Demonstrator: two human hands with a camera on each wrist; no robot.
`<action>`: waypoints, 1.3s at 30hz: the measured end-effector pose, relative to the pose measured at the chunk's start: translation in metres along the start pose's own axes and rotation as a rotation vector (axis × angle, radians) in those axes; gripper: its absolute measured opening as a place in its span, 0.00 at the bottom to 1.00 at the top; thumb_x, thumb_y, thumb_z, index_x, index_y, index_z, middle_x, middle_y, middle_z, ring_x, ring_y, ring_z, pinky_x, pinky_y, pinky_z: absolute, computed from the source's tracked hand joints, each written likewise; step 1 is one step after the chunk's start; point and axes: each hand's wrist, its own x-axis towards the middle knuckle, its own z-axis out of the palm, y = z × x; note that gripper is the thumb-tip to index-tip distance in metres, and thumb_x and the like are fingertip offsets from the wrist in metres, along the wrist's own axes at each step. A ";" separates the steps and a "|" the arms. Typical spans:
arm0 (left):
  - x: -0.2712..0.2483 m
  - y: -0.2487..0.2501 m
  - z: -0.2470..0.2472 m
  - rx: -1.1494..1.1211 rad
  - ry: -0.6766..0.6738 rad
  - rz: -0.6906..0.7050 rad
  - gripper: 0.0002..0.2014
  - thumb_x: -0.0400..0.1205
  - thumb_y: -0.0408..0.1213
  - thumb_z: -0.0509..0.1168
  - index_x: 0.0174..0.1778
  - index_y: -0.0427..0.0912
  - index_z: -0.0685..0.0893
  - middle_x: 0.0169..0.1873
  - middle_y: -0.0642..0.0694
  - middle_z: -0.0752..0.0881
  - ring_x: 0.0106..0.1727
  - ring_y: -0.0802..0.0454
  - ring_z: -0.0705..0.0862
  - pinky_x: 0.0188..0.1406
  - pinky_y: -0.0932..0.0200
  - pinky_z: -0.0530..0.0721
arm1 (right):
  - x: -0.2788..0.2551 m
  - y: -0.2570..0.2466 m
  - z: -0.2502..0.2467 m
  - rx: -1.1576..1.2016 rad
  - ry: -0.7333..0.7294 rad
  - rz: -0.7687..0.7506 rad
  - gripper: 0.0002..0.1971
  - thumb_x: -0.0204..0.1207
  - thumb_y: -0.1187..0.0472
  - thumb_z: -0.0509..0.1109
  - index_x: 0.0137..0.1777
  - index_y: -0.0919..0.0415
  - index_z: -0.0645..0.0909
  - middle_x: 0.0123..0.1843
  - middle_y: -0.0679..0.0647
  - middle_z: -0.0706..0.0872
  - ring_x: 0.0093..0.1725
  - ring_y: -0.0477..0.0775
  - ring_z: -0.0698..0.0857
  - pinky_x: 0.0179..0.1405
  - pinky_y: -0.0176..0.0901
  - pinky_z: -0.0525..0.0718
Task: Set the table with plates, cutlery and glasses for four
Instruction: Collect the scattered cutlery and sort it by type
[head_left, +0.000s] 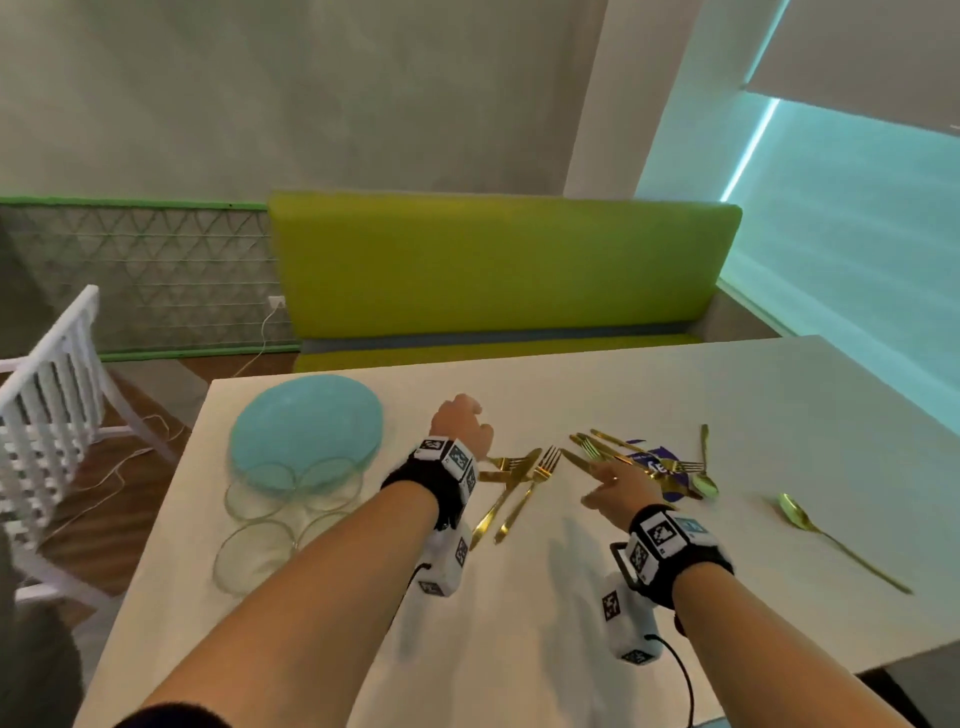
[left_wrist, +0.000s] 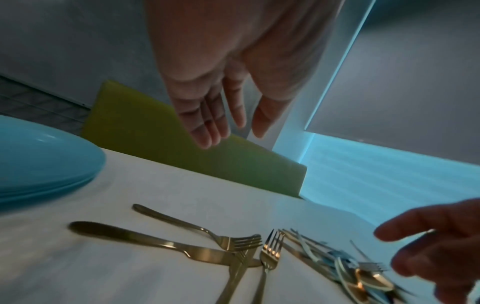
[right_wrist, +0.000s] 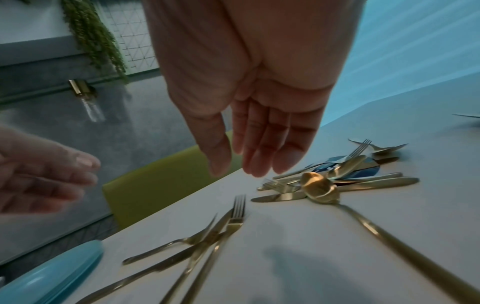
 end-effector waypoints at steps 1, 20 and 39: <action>0.010 0.004 0.012 0.075 -0.052 -0.017 0.19 0.81 0.36 0.61 0.69 0.39 0.75 0.70 0.39 0.77 0.71 0.42 0.76 0.68 0.54 0.75 | 0.012 0.007 -0.005 -0.001 0.002 0.003 0.23 0.69 0.60 0.77 0.64 0.61 0.80 0.58 0.58 0.87 0.58 0.58 0.85 0.62 0.47 0.83; 0.087 -0.025 0.083 0.690 -0.300 -0.126 0.16 0.83 0.34 0.57 0.67 0.41 0.77 0.65 0.40 0.78 0.70 0.43 0.74 0.68 0.52 0.76 | 0.085 0.036 0.013 0.062 -0.182 0.029 0.17 0.76 0.59 0.71 0.64 0.58 0.77 0.56 0.54 0.86 0.51 0.50 0.85 0.53 0.40 0.84; 0.086 -0.010 0.051 0.133 -0.040 -0.100 0.12 0.85 0.31 0.57 0.64 0.32 0.75 0.63 0.35 0.79 0.64 0.39 0.79 0.60 0.53 0.77 | 0.067 -0.003 0.071 0.025 -0.177 0.101 0.13 0.76 0.55 0.70 0.58 0.58 0.82 0.58 0.53 0.85 0.50 0.49 0.81 0.52 0.36 0.79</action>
